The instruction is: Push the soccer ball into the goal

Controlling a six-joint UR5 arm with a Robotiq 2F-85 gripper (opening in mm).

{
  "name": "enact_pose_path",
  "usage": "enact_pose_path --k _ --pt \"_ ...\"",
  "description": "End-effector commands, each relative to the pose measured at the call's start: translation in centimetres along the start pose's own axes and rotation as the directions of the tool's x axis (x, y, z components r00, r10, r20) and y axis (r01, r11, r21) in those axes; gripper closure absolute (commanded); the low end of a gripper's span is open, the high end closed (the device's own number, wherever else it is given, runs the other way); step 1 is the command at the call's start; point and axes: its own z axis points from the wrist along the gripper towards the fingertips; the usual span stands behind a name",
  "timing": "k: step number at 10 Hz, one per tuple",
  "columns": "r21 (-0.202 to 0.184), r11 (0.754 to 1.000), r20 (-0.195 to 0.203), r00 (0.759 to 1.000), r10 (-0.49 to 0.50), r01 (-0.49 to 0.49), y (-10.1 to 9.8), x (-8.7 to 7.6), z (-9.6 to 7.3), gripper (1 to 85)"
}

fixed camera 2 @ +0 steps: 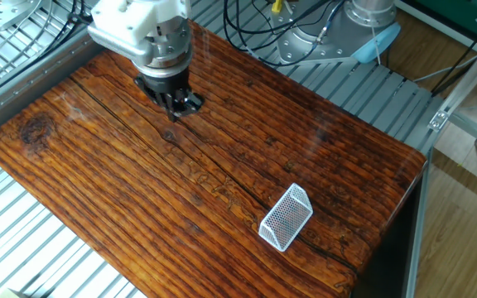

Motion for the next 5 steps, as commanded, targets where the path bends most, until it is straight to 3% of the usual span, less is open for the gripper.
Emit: enact_pose_path --k 1,2,4,5 --pt "-0.051 0.986 0.02 0.988 -0.155 0.156 1.3 -0.2 -0.1 84.7" --pt "-0.037 0.984 0.004 0.985 -0.175 0.175 0.9 0.1 -0.1 84.7" --pt "-0.046 0.973 -0.006 0.974 -0.225 0.224 0.9 0.6 -0.1 84.7" --pt "-0.041 0.968 -0.009 0.969 -0.247 0.247 -0.4 2.0 0.3 84.7"
